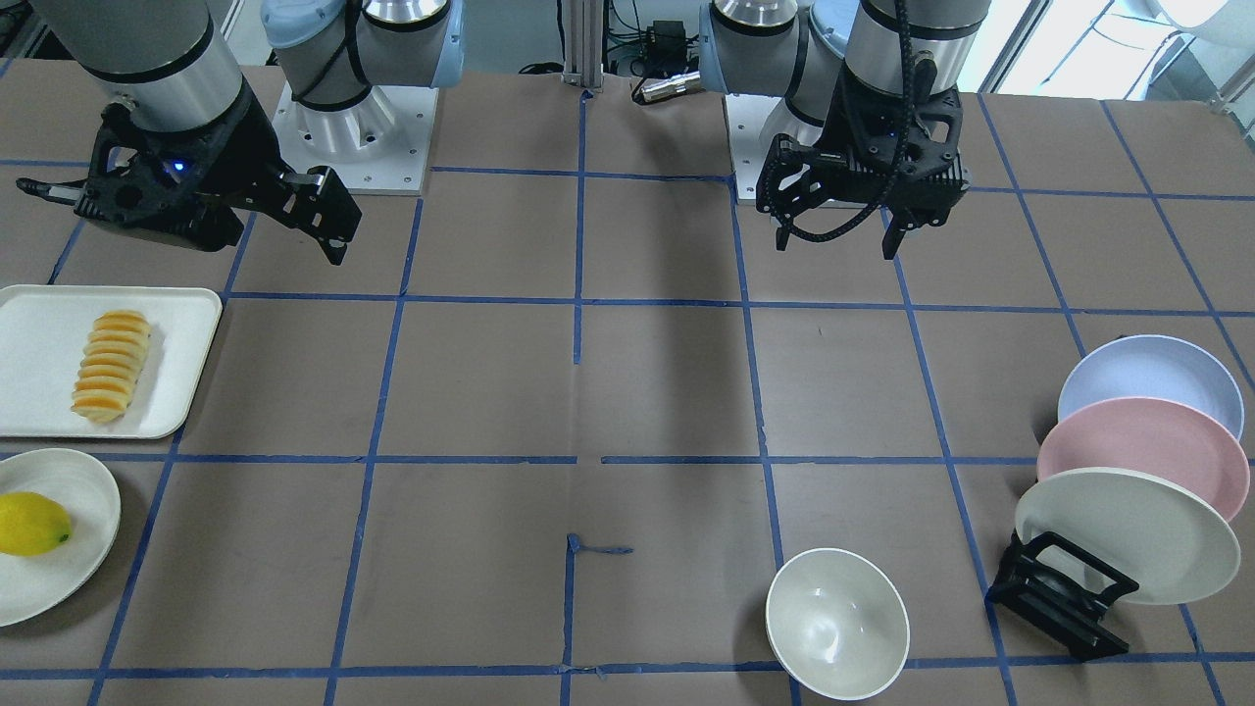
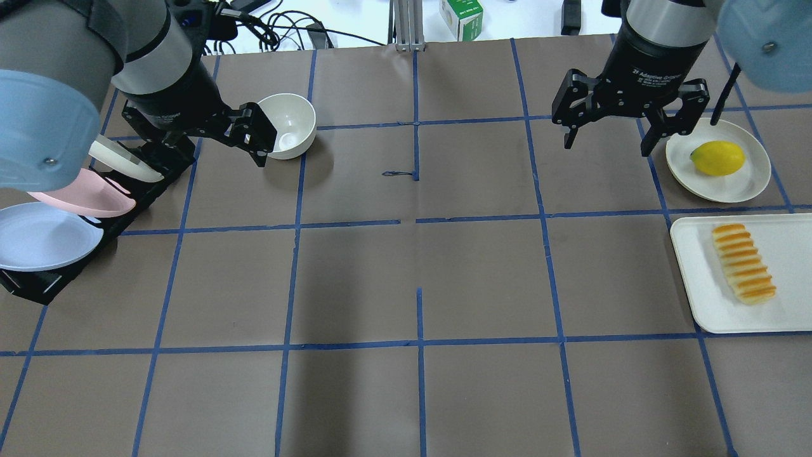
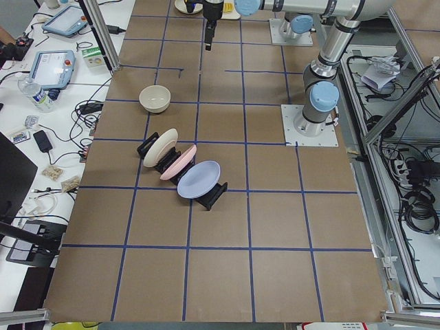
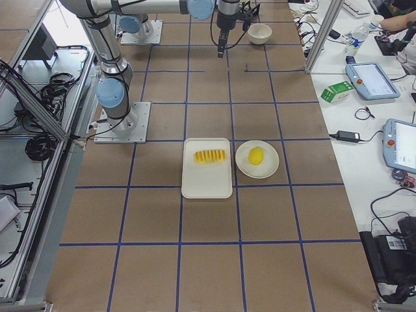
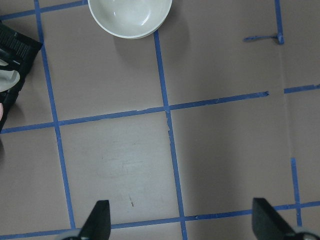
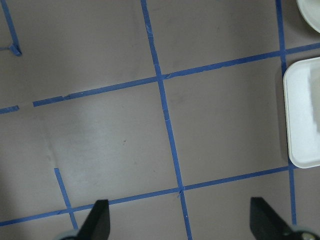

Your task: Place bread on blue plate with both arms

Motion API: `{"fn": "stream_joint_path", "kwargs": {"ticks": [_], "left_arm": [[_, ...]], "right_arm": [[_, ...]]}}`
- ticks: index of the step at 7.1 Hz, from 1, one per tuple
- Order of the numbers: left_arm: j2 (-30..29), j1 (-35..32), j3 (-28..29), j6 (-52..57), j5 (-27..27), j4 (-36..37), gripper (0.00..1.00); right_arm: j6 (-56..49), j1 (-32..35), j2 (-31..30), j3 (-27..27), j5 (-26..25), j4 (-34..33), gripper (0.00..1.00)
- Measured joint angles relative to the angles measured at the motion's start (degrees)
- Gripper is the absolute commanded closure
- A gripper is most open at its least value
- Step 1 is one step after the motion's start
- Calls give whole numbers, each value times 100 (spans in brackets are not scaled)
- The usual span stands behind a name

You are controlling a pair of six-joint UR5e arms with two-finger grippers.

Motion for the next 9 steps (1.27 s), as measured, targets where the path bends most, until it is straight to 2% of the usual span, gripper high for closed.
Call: {"fn": "stream_joint_path", "kwargs": {"ticks": [4, 5, 7, 9], "left_arm": [[-15, 60, 27, 29, 6, 35, 0], [-23, 284, 49, 64, -4, 47, 0], [-23, 1373, 64, 383, -43, 57, 0], [-75, 2942, 63, 992, -11, 82, 0]], "right_arm": [[8, -2, -37, -2, -25, -11, 0], [-6, -18, -24, 7, -41, -6, 0], [-95, -155, 6, 19, -156, -5, 0], [-544, -648, 15, 118, -454, -41, 0]]}}
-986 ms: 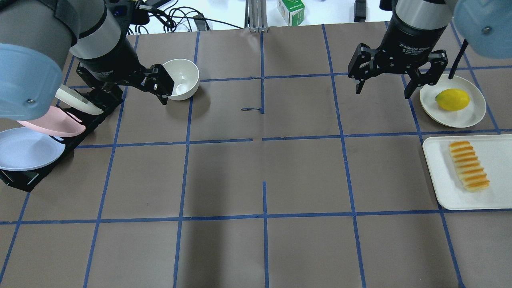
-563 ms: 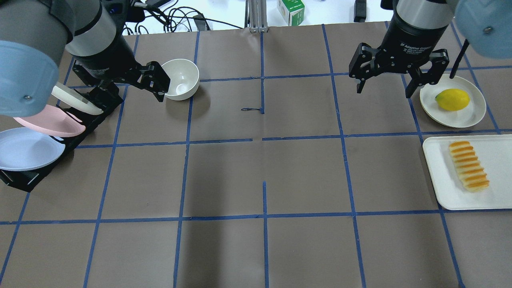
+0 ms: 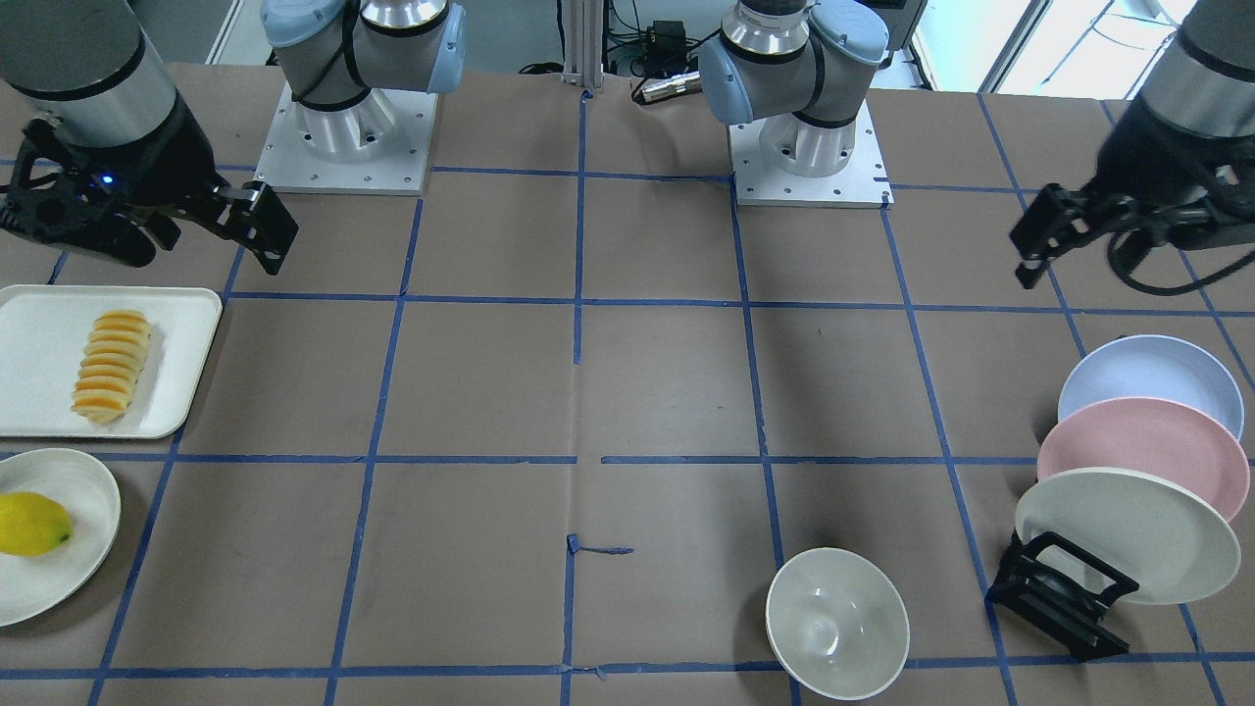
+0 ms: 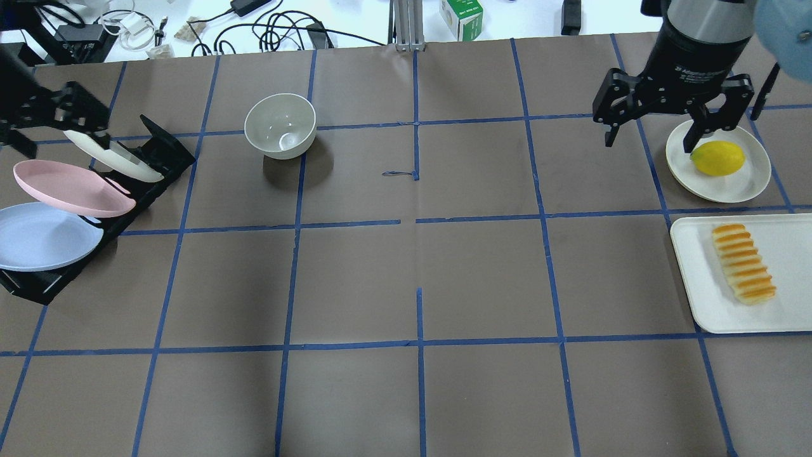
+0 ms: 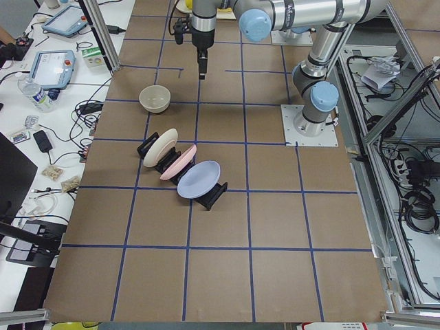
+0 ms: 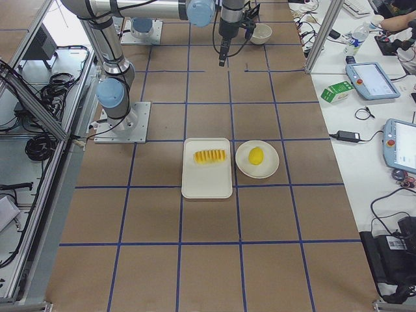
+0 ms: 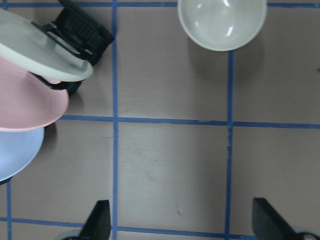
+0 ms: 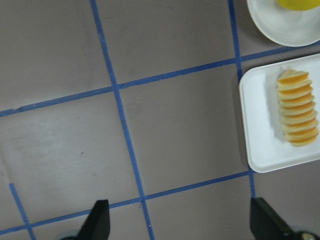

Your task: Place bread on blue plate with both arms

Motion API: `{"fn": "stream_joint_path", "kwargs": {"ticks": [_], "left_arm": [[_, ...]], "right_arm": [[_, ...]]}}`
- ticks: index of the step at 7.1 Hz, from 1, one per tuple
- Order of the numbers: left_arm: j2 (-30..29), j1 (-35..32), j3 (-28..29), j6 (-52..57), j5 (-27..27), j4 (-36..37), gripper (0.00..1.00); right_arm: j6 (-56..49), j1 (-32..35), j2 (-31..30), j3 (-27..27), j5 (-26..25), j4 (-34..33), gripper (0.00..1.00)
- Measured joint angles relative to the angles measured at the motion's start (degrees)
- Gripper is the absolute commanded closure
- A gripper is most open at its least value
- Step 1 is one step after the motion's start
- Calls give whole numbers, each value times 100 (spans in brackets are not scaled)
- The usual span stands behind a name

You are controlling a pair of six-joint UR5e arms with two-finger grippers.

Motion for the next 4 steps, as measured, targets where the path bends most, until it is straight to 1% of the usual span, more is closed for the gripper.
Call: {"fn": "stream_joint_path", "kwargs": {"ticks": [2, 3, 4], "left_arm": [[-273, 1646, -47, 130, 6, 109, 0], [-534, 2128, -64, 143, 7, 260, 0], [-834, 2354, -72, 144, 15, 583, 0]], "right_arm": [[-765, -728, 8, 229, -70, -81, 0], [-1161, -1071, 14, 390, -75, -279, 0], [-1602, -1345, 15, 632, -90, -690, 0]]}}
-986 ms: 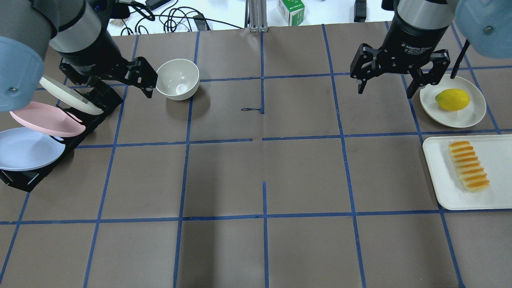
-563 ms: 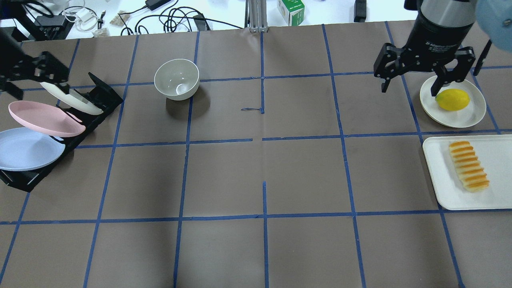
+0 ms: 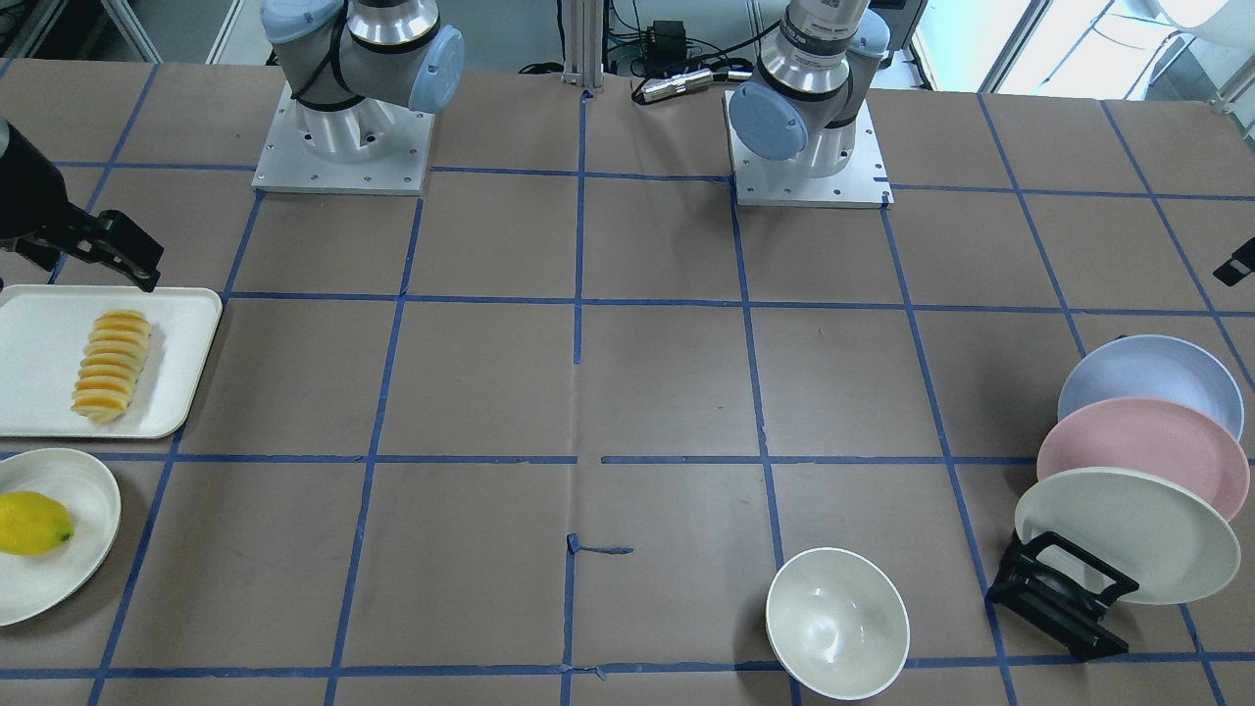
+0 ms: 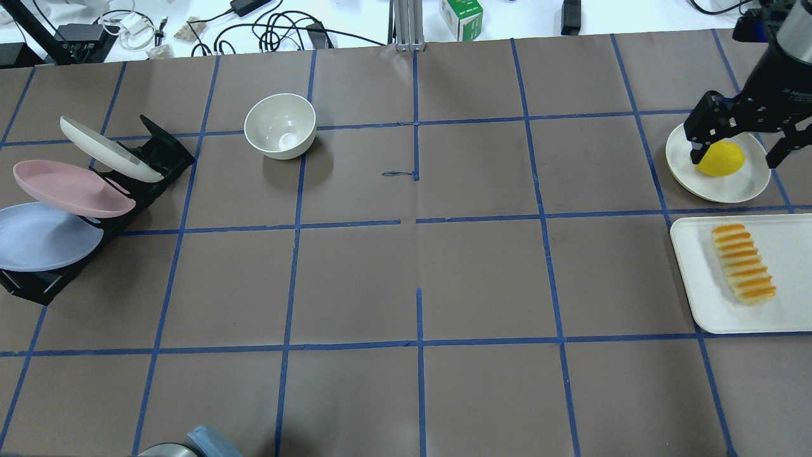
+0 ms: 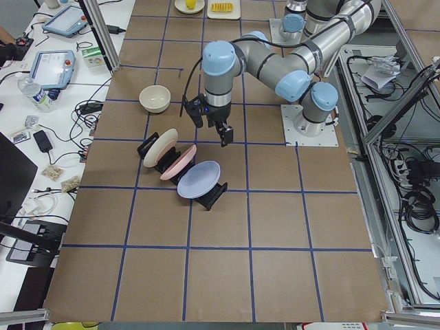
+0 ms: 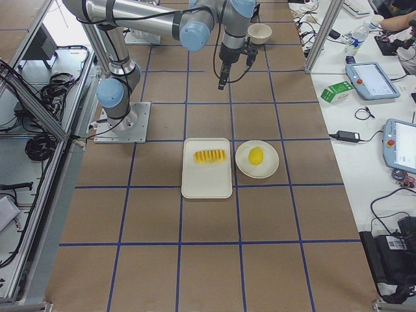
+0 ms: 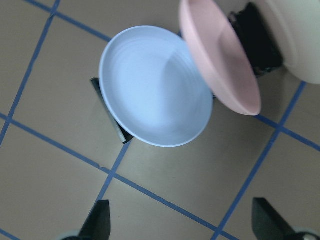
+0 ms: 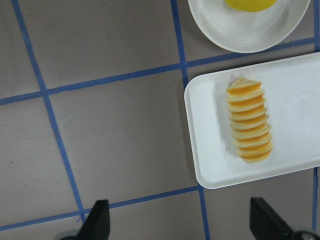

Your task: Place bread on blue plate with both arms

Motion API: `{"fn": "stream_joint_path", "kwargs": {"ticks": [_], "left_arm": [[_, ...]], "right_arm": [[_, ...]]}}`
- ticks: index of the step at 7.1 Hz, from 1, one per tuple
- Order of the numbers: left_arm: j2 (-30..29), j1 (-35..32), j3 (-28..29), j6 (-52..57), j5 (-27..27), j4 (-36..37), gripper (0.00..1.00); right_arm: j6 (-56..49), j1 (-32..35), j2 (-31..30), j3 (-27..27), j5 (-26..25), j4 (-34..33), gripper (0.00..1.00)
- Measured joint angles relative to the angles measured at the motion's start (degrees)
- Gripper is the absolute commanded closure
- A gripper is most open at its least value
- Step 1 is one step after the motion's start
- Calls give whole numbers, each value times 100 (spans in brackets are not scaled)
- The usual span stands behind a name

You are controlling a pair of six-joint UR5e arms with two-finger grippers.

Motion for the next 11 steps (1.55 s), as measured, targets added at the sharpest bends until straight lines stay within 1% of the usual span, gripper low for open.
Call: {"fn": "stream_joint_path", "kwargs": {"ticks": [2, 4, 5, 6, 7, 8, 9, 11], "left_arm": [[-592, 229, -18, -20, 13, 638, 0], [-1123, 347, -37, -360, 6, 807, 0], [-1304, 359, -44, -517, 2, 859, 11], [-1425, 362, -47, -582, -1, 955, 44], [-1494, 363, -49, -583, 0, 1034, 59], [-1525, 363, -49, -553, 4, 1055, 85], [-1532, 364, -25, -543, 8, 1050, 100], [-1514, 367, 27, -526, 5, 1036, 100]], "right_arm": [[-894, -535, 13, 584, -12, -819, 0], [-1612, -860, 124, 1160, -4, -1718, 0], [-1847, -1030, 264, 1386, -20, -2150, 0], [-1932, -1257, 466, 1517, -12, -2407, 0], [-1930, -1422, 686, 1589, 0, -2575, 0], [-1881, -1493, 861, 1667, -4, -2733, 0], [-1817, -1523, 1017, 1787, -7, -2853, 0], [-1819, -1544, 1370, 1945, -51, -3287, 0]]}}
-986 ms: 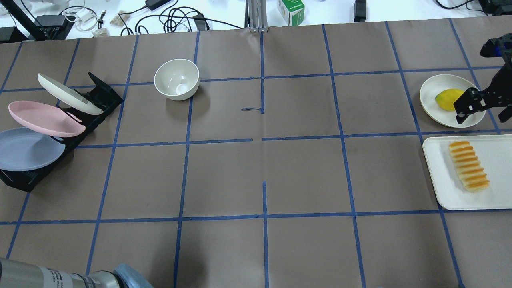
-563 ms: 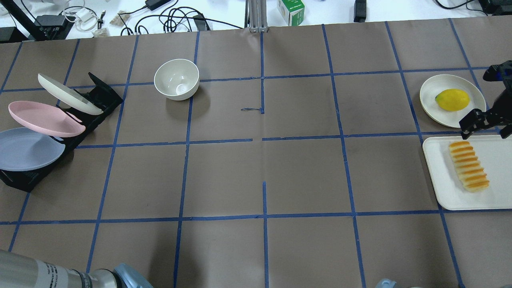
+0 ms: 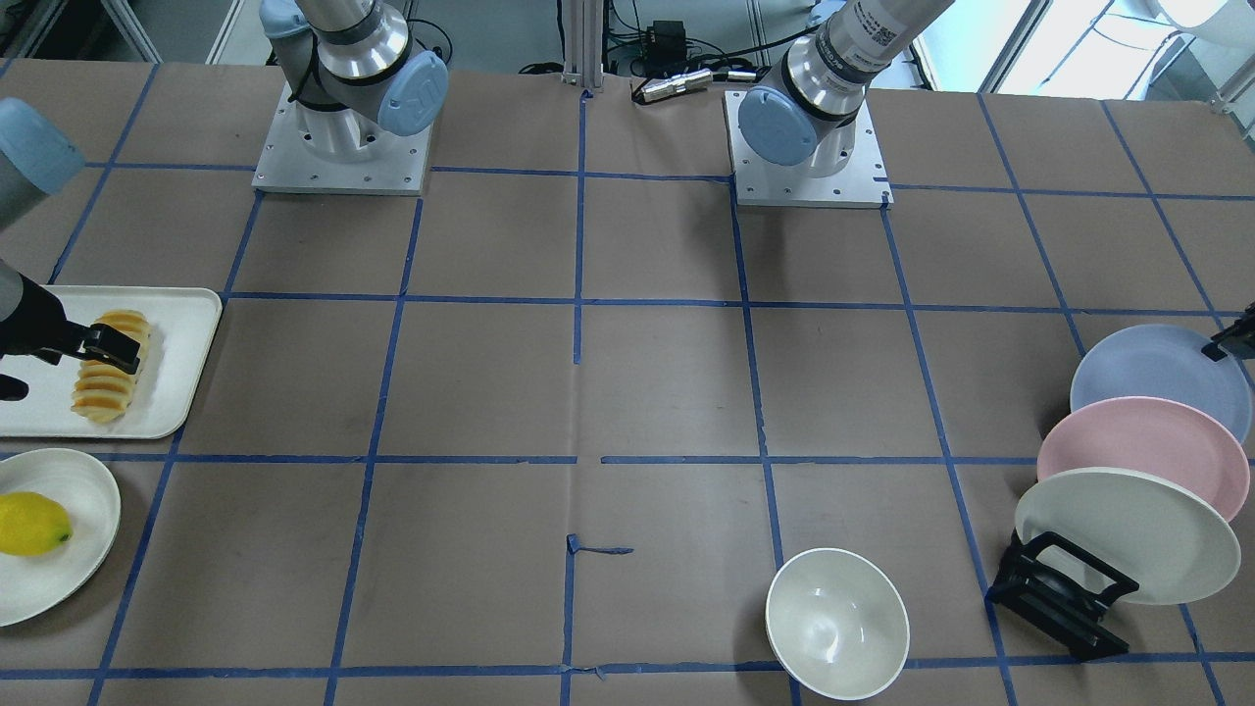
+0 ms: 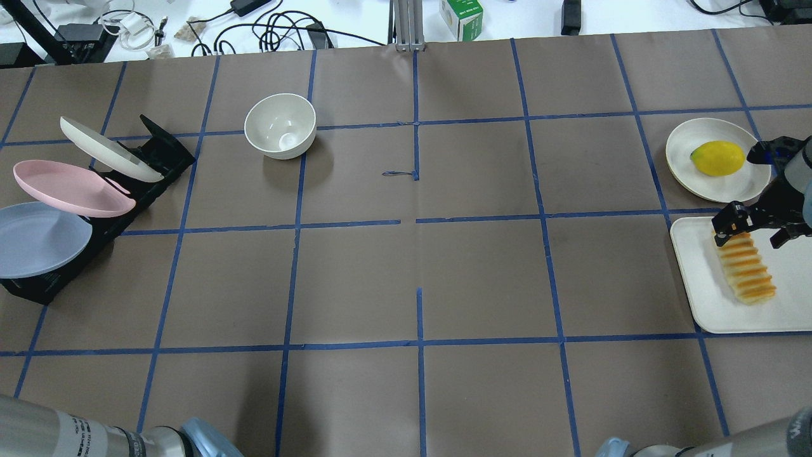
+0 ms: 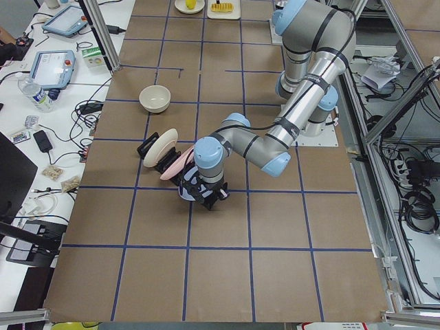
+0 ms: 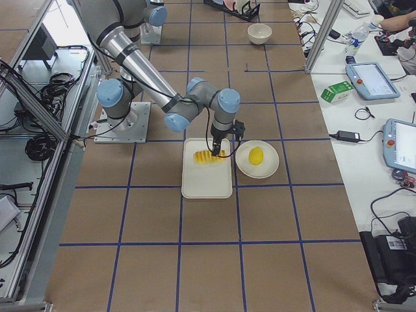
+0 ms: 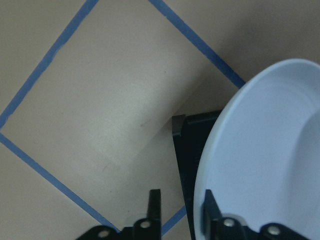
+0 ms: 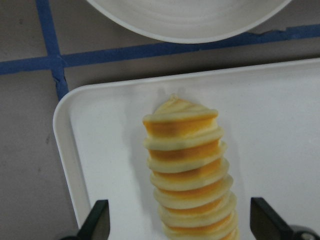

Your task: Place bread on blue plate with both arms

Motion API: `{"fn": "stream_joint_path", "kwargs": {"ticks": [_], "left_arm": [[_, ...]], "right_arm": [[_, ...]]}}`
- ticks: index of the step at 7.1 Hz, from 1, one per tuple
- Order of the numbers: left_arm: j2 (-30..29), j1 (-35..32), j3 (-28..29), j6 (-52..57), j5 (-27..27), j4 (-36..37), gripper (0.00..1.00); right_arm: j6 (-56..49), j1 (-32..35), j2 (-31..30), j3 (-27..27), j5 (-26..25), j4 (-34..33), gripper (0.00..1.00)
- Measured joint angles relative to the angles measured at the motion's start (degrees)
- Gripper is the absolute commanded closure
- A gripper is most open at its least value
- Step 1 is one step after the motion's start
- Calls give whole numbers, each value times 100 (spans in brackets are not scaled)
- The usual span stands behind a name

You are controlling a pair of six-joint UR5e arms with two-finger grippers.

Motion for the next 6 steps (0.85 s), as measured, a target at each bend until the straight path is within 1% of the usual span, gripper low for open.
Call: {"fn": "stream_joint_path", "kwargs": {"ticks": [2, 3, 4, 5, 6], "left_arm": [[80, 7, 17, 37, 1, -22, 100], [119, 11, 39, 93, 11, -47, 100], [181, 18, 110, 191, 82, -197, 100], [301, 26, 267, 296, 308, -672, 100], [475, 29, 467, 380, 669, -1395, 100]], "right_arm": [[24, -12, 273, 30, -73, -230, 0], [30, -17, 331, 33, -96, -256, 33], [45, -23, 367, 35, -113, -260, 71], [59, -28, 393, 33, -121, -257, 90], [60, -30, 394, 25, -124, -241, 100]]}}
